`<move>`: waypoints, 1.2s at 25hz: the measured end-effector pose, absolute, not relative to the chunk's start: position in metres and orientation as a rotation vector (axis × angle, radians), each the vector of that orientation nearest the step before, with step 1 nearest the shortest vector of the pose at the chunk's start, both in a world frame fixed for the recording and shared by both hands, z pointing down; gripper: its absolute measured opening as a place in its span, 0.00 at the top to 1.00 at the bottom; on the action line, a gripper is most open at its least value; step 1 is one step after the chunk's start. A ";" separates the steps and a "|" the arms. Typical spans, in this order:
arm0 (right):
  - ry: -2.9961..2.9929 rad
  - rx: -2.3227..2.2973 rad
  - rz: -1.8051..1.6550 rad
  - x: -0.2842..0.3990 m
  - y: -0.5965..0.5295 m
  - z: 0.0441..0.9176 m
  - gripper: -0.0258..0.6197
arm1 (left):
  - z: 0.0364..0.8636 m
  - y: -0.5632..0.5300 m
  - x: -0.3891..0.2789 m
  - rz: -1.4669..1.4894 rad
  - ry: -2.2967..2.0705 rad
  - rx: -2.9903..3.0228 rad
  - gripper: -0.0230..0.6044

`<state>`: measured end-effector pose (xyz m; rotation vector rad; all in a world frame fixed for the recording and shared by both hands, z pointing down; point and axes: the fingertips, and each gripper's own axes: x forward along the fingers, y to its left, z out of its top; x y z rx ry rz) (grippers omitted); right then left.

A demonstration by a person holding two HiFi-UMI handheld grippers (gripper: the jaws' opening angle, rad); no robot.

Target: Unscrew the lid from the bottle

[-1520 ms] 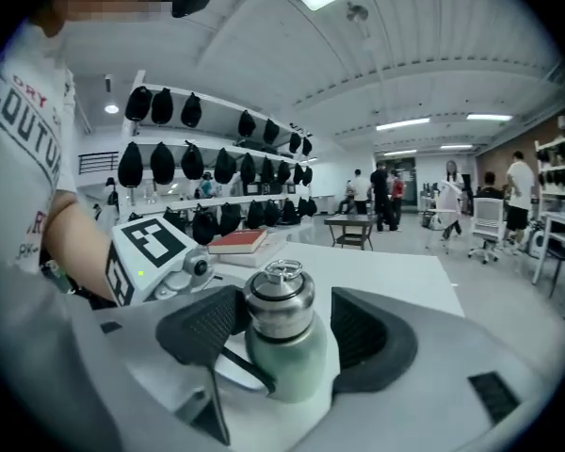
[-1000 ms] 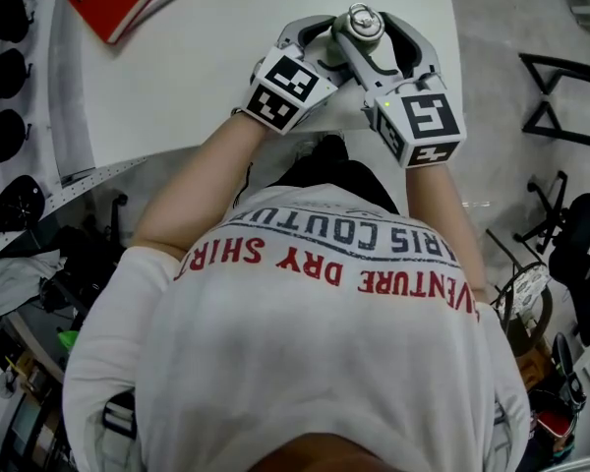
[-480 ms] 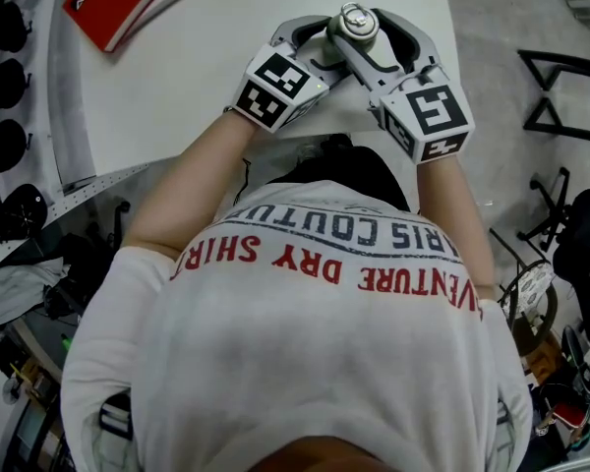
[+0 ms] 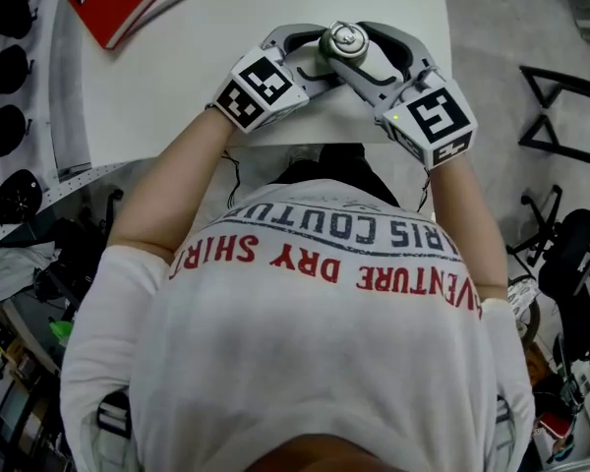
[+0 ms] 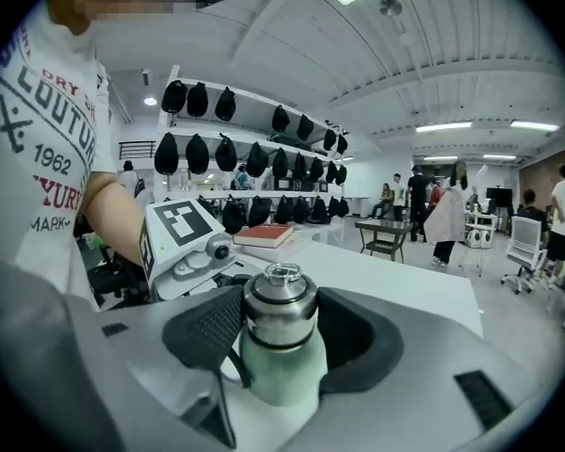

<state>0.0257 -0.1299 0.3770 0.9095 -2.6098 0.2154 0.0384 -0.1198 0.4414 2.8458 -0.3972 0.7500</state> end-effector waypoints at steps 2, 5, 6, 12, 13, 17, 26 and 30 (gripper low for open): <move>-2.618 0.820 0.205 0.025 -0.129 0.376 0.58 | 0.441 -0.120 0.039 0.771 -0.377 2.846 0.41; -2.634 0.699 0.195 0.022 -0.127 0.376 0.58 | 0.442 -0.118 0.037 0.809 -0.339 2.847 0.41; -2.642 0.658 0.192 0.021 -0.127 0.377 0.58 | 0.442 -0.118 0.036 0.820 -0.327 2.847 0.41; -2.662 0.410 0.159 0.020 -0.125 0.377 0.58 | 0.443 -0.118 0.037 0.864 -0.276 2.845 0.41; -2.663 0.367 0.149 0.019 -0.125 0.377 0.58 | 0.443 -0.118 0.037 0.870 -0.267 2.844 0.41; -2.653 0.185 0.085 0.016 -0.123 0.378 0.58 | 0.444 -0.119 0.034 0.897 -0.234 2.846 0.41; -2.623 -0.127 -0.017 0.016 -0.116 0.379 0.58 | 0.445 -0.115 0.035 0.937 -0.121 2.866 0.41; -2.621 -0.225 -0.016 0.015 -0.113 0.377 0.58 | 0.445 -0.114 0.035 0.947 -0.072 2.874 0.41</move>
